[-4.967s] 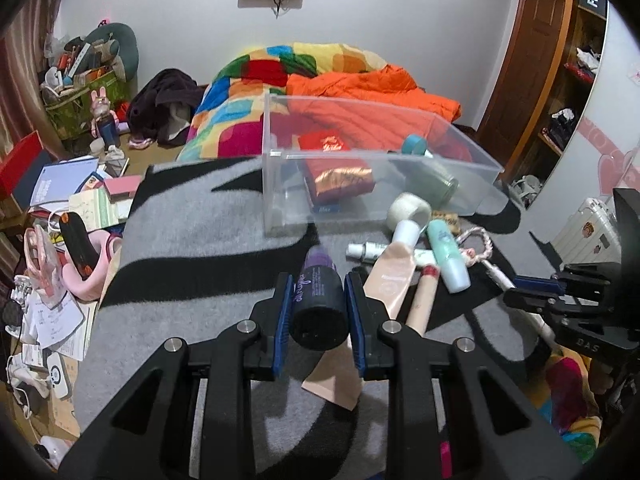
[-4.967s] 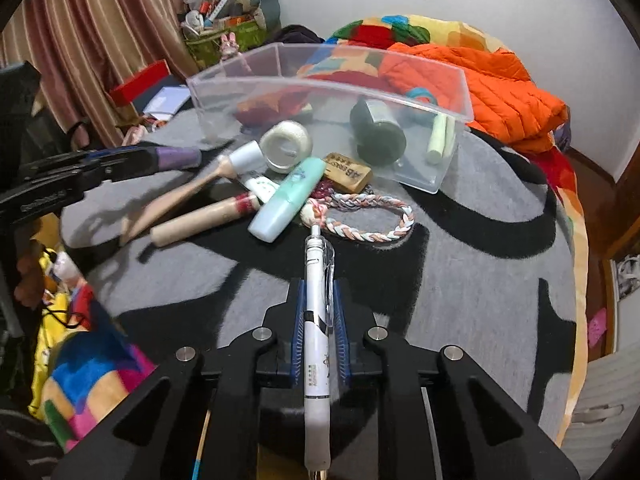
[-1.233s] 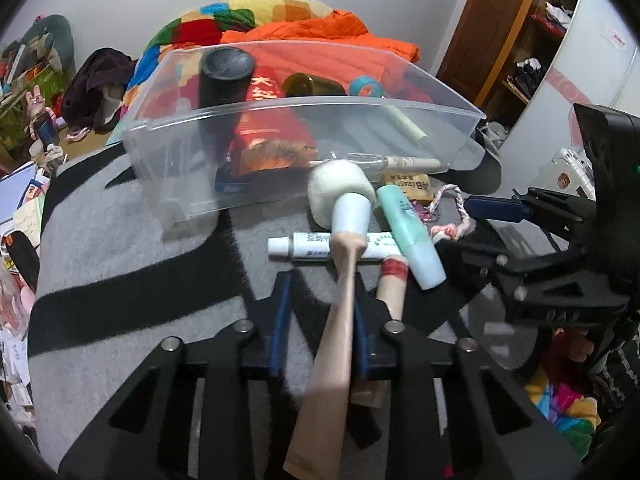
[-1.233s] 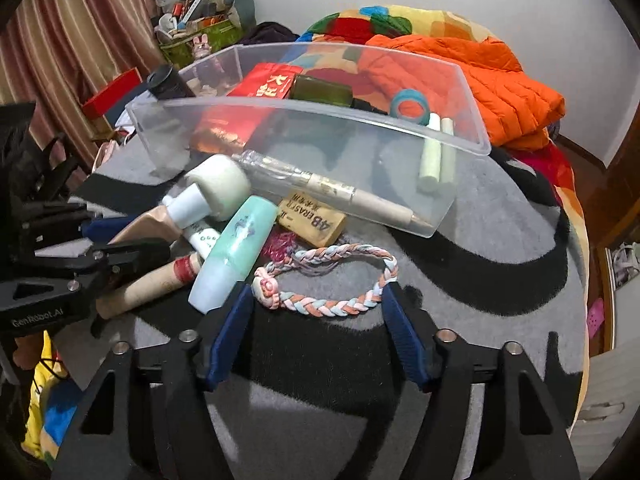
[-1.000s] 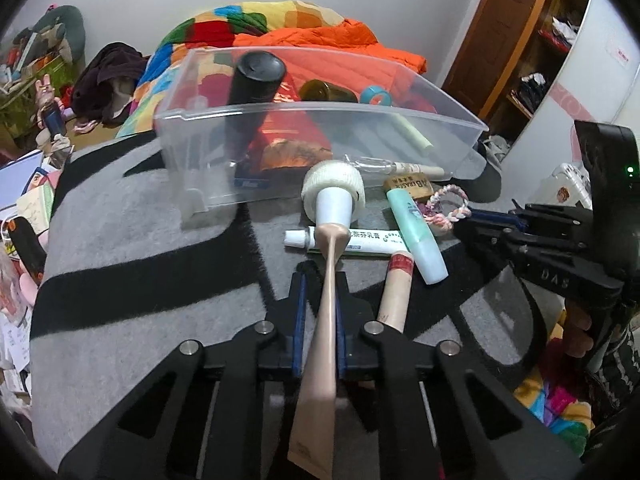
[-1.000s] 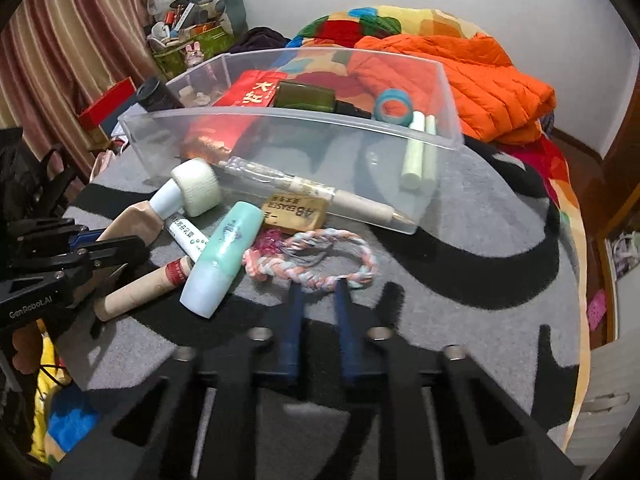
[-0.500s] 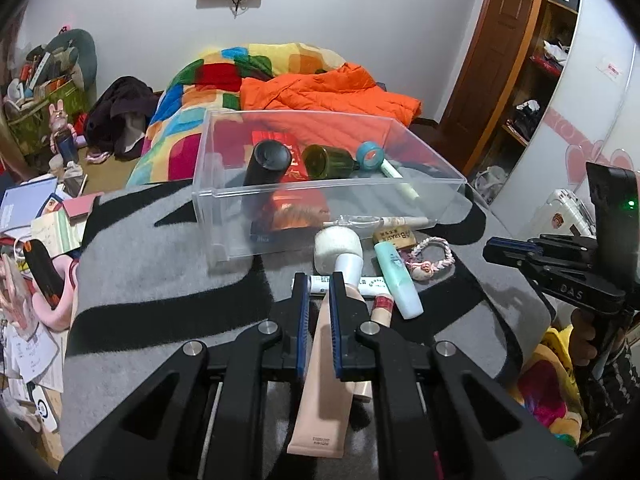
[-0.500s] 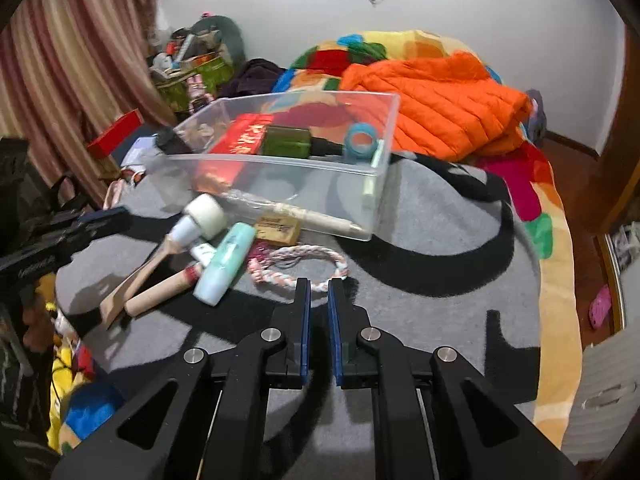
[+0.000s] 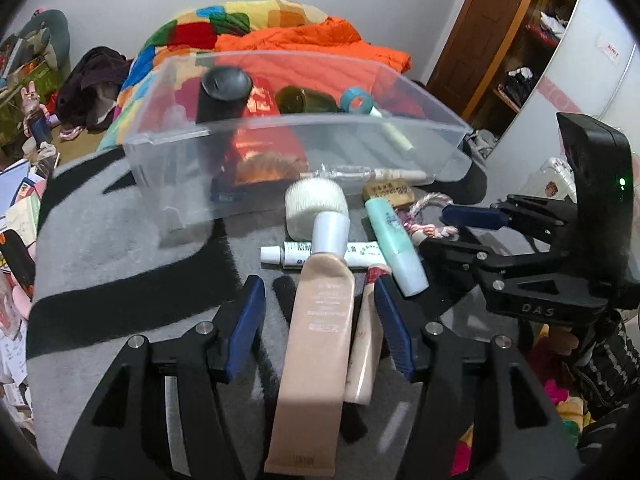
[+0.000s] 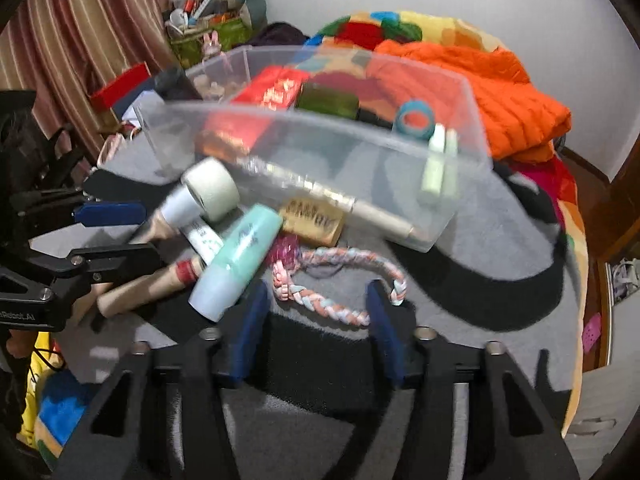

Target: Organize objects

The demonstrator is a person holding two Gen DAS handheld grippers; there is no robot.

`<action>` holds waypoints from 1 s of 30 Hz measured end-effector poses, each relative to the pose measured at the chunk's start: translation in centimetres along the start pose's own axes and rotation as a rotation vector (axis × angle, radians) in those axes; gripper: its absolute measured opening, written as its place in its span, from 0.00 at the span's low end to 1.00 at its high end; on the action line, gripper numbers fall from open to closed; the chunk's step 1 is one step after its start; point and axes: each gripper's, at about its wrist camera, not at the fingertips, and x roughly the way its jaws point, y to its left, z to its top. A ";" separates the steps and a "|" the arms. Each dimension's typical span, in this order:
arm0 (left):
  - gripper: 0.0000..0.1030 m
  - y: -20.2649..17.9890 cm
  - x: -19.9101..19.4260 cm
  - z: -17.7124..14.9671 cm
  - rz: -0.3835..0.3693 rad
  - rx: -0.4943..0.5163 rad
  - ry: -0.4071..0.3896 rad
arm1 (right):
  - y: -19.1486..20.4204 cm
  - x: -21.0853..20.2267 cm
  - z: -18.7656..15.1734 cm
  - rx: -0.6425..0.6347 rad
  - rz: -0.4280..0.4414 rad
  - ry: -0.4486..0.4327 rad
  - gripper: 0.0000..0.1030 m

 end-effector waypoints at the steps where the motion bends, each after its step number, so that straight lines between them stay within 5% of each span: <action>1: 0.55 0.0 0.1 -0.1 -0.001 -0.002 -0.004 | 0.0 -0.1 -0.2 -0.005 -0.009 -0.010 0.33; 4: 0.55 0.6 0.1 -0.2 -0.004 -0.024 -0.013 | -0.2 -0.7 -0.7 0.004 0.010 -0.009 0.10; 9: 0.43 1.7 0.1 -0.2 0.021 -0.050 -0.014 | -0.6 -1.8 -1.9 0.021 0.023 -0.012 0.07; 16: 0.07 2.2 -0.2 -0.4 0.074 -0.051 -0.026 | -0.7 -4.7 -2.4 0.056 0.066 -0.065 0.07; 24: 0.05 1.4 -2.4 -0.5 0.091 -0.041 -0.084 | -1.2 -8.2 -0.9 0.081 0.110 -0.167 0.07; 30: 0.05 -0.8 -4.8 0.0 0.093 0.025 -0.148 | -0.9 -7.7 -0.1 0.068 0.122 -0.159 0.07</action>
